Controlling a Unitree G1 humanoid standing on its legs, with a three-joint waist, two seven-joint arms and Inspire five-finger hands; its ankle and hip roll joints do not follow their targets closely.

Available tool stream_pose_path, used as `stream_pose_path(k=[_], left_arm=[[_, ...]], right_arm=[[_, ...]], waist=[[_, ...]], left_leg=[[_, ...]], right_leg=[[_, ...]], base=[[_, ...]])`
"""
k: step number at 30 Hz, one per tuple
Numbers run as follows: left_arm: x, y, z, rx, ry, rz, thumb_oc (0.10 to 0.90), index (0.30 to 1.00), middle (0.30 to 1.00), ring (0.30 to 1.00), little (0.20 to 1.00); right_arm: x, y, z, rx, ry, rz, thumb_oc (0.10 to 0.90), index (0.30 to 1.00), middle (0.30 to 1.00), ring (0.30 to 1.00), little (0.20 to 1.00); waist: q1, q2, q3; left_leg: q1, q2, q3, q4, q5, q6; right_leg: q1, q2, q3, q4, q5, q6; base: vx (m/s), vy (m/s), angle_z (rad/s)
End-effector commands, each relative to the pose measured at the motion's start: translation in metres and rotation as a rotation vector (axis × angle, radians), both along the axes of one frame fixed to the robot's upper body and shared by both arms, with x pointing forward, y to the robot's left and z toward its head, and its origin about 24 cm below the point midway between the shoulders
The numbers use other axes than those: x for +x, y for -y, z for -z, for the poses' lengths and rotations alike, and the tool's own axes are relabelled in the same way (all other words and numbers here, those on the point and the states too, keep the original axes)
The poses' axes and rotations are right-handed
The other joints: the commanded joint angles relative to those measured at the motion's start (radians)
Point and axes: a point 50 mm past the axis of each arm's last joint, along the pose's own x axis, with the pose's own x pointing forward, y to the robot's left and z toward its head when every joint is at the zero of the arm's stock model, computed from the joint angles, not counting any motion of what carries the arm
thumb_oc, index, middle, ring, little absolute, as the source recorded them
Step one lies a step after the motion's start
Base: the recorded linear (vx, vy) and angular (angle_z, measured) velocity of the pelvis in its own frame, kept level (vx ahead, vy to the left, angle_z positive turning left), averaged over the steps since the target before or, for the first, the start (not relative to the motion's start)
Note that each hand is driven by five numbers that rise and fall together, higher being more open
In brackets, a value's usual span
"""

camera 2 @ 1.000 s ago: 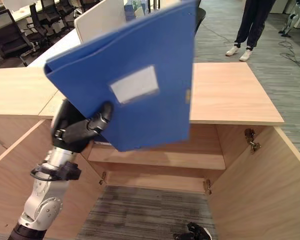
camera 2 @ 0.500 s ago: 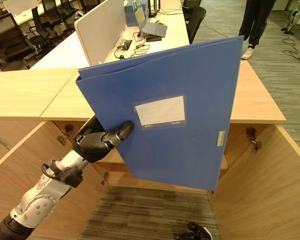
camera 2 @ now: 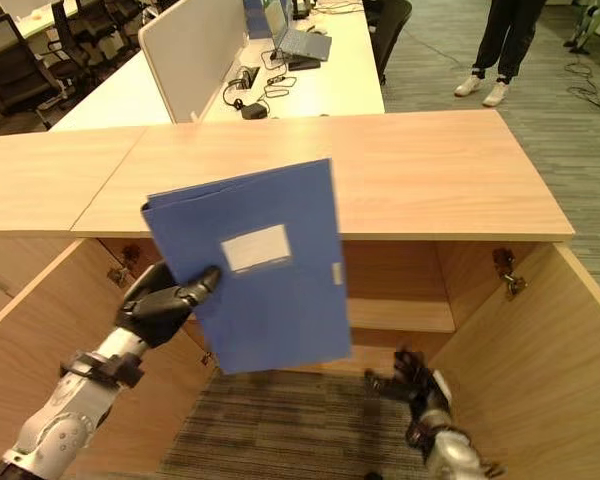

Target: Put the empty folder in the office cabinet

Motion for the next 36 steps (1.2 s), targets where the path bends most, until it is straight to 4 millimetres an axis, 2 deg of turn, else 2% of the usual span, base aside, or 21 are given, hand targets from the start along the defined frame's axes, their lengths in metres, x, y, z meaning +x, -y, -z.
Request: stream_pose_path(k=[1, 3, 4, 6, 7, 9, 13, 17, 21, 26, 36], left_arm=[[0.009, -0.009, -0.068, 0.026, 0.352, -0.018, 0.4, 0.3, 0.3, 0.3, 0.3], [0.008, -0.012, -0.068, 0.043, 0.351, -0.023, 0.4, 0.3, 0.3, 0.3, 0.3], [0.008, -0.015, -0.069, 0.072, 0.354, -0.025, 0.4, 0.3, 0.3, 0.3, 0.3], [0.007, -0.018, -0.069, 0.086, 0.353, -0.031, 0.4, 0.3, 0.3, 0.3, 0.3], [0.007, -0.018, -0.069, 0.085, 0.353, -0.031, 0.4, 0.3, 0.3, 0.3, 0.3], [0.007, -0.02, -0.072, 0.124, 0.36, -0.022, 0.4, 0.3, 0.3, 0.3, 0.3], [0.008, -0.02, -0.073, 0.143, 0.362, 0.002, 0.4, 0.3, 0.3, 0.3, 0.3], [0.009, -0.015, -0.075, 0.138, 0.37, 0.042, 0.4, 0.3, 0.3, 0.3, 0.3], [0.01, 0.0, -0.08, 0.122, 0.392, 0.134, 0.4, 0.3, 0.3, 0.3, 0.3], [0.013, 0.01, -0.079, 0.112, 0.38, 0.21, 0.4, 0.3, 0.3, 0.3, 0.3], [0.007, 0.039, -0.073, 0.085, 0.34, 0.419, 0.4, 0.3, 0.3, 0.3, 0.3]], right_arm=[[0.034, -0.001, -0.058, 0.021, 0.296, -0.072, 0.8, 0.9, 0.9, 0.9, 0.9], [0.034, -0.001, -0.066, 0.015, 0.319, -0.102, 0.8, 0.9, 0.9, 0.9, 0.9], [0.036, -0.002, -0.082, 0.017, 0.375, -0.156, 0.8, 0.9, 0.9, 0.9, 0.9], [0.039, -0.004, -0.095, 0.036, 0.424, -0.199, 0.8, 0.9, 0.9, 0.9, 0.9], [0.039, -0.004, -0.096, 0.037, 0.424, -0.2, 0.8, 0.9, 0.9, 0.9, 0.9], [0.041, -0.011, -0.112, 0.035, 0.461, -0.3, 0.8, 0.9, 0.9, 0.9, 0.9], [0.042, -0.02, -0.12, 0.074, 0.474, -0.404, 0.8, 0.9, 0.9, 0.9, 0.9], [0.043, -0.038, -0.129, 0.115, 0.478, -0.556, 0.8, 0.9, 0.9, 0.9, 0.9], [0.043, -0.063, -0.131, 0.182, 0.47, -0.701, 0.8, 0.9, 0.9, 0.9, 0.9], [0.043, -0.083, -0.133, 0.224, 0.45, -0.827, 0.8, 0.9, 0.9, 0.9, 0.9], [0.05, -0.108, -0.141, 0.252, 0.478, -0.931, 0.8, 0.9, 0.9, 0.9, 0.9]], waist=[[-0.015, -0.048, -0.02], [-0.015, -0.049, -0.021], [-0.014, -0.052, -0.021], [-0.014, -0.054, -0.022], [-0.014, -0.053, -0.022], [-0.012, -0.056, -0.025], [-0.01, -0.058, -0.027], [-0.006, -0.062, -0.029], [-0.004, -0.063, -0.032], [-0.002, -0.066, -0.034], [0.0, -0.067, -0.035]], left_leg=[[0.025, -0.046, -0.013, 0.01, -0.009, -0.005], [0.025, -0.045, -0.012, 0.01, -0.009, -0.005], [0.025, -0.042, -0.011, 0.01, -0.008, -0.006], [0.024, -0.041, -0.008, 0.01, -0.007, -0.007], [0.024, -0.041, -0.008, 0.01, -0.006, -0.007], [0.025, -0.038, -0.006, 0.011, -0.005, -0.008], [0.026, -0.037, -0.004, 0.011, -0.002, -0.01], [0.024, -0.035, -0.003, 0.012, 0.0, -0.012], [0.023, -0.033, -0.002, 0.011, 0.001, -0.012], [0.024, -0.032, -0.002, 0.012, 0.002, -0.014], [0.022, -0.032, -0.003, 0.012, 0.002, -0.013]], right_leg=[[0.085, -0.002, 0.109, 0.036, -0.151, 0.063], [0.085, -0.002, 0.108, 0.035, -0.152, 0.063], [0.085, -0.001, 0.106, 0.036, -0.153, 0.063], [0.085, -0.001, 0.104, 0.036, -0.153, 0.063], [0.085, -0.001, 0.104, 0.036, -0.153, 0.063], [0.085, 0.0, 0.102, 0.033, -0.152, 0.062], [0.088, 0.003, 0.098, 0.031, -0.153, 0.061], [0.087, 0.005, 0.095, 0.032, -0.153, 0.061], [0.088, 0.007, 0.095, 0.029, -0.151, 0.061], [0.089, 0.008, 0.095, 0.026, -0.15, 0.061], [0.087, 0.01, 0.096, 0.026, -0.149, 0.06]], base=[[0.0, 0.0, 0.0], [0.0, 0.0, 0.0], [0.0, 0.0, 0.0], [0.0, 0.0, 0.0], [0.0, 0.0, 0.0], [0.0, 0.0, 0.0], [0.0, 0.0, 0.0], [0.0, 0.0, 0.0], [0.0, 0.0, 0.0], [0.0, 0.0, 0.0], [0.0, 0.0, 0.0]])
